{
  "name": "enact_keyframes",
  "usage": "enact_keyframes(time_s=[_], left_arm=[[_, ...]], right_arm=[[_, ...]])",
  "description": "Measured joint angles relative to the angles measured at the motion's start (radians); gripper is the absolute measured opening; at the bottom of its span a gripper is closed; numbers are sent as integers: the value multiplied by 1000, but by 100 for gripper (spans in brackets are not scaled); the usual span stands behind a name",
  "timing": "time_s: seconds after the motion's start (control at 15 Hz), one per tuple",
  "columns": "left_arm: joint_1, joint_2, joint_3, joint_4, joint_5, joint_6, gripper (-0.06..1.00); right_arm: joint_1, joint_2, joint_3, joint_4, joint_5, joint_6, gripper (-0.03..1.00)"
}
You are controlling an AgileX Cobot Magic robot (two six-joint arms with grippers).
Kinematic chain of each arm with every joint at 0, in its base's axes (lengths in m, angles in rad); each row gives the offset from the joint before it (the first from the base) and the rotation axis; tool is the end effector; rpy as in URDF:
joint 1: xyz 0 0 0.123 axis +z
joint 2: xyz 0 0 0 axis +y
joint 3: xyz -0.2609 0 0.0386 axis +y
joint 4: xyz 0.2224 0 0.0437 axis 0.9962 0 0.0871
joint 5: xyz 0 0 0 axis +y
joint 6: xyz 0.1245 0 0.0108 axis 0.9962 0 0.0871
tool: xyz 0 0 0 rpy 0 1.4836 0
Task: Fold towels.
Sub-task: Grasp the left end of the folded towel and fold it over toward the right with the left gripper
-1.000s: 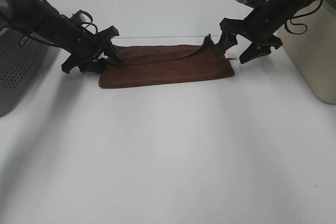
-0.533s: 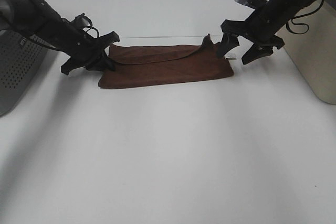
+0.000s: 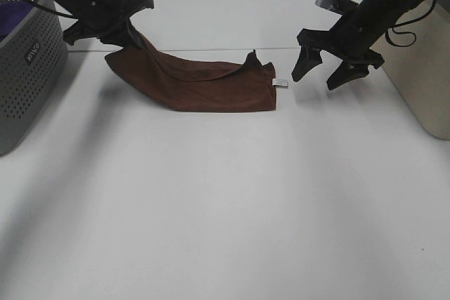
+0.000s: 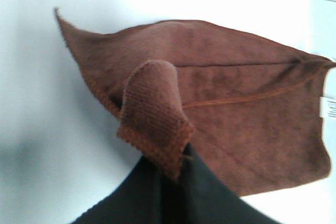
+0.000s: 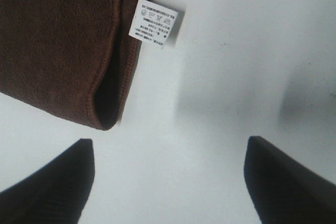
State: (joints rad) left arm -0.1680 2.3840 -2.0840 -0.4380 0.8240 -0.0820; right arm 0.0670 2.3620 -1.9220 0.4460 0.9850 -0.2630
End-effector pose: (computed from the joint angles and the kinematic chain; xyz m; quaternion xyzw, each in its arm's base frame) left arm 0.4932 -0.1231 0.1511 -0.0597 0.9450 -0.2233 0.2315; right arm 0.4608 0.0760 0.1117 -0.0604 0.9719 0.1852 0.1321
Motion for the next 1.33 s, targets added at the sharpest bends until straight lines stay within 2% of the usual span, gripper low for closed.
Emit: enact_keyframes(time_s=[0.2, 0.6, 0.73, 0.93, 1.0, 1.13, 1.33], left_arm=[[-85, 0, -32, -46, -1, -46, 2], [-218, 37, -32, -77, -197, -62, 4], [-242, 67, -32, -85, -223, -62, 14], [-261, 102, -32, -137, -248, -62, 52], [-261, 105, -32, -161, -257, -62, 60], [-261, 106, -32, -190, -305, -62, 66], [-245, 85, -32, -191, -305, -42, 67]], right_arm=[[0, 0, 0, 0, 0, 0, 76], [0, 0, 0, 0, 0, 0, 76], [0, 0, 0, 0, 0, 0, 76], [0, 0, 0, 0, 1, 6, 76], [0, 0, 0, 2, 1, 7, 76], [0, 0, 0, 4, 4, 7, 76], [0, 0, 0, 69, 34, -4, 76]])
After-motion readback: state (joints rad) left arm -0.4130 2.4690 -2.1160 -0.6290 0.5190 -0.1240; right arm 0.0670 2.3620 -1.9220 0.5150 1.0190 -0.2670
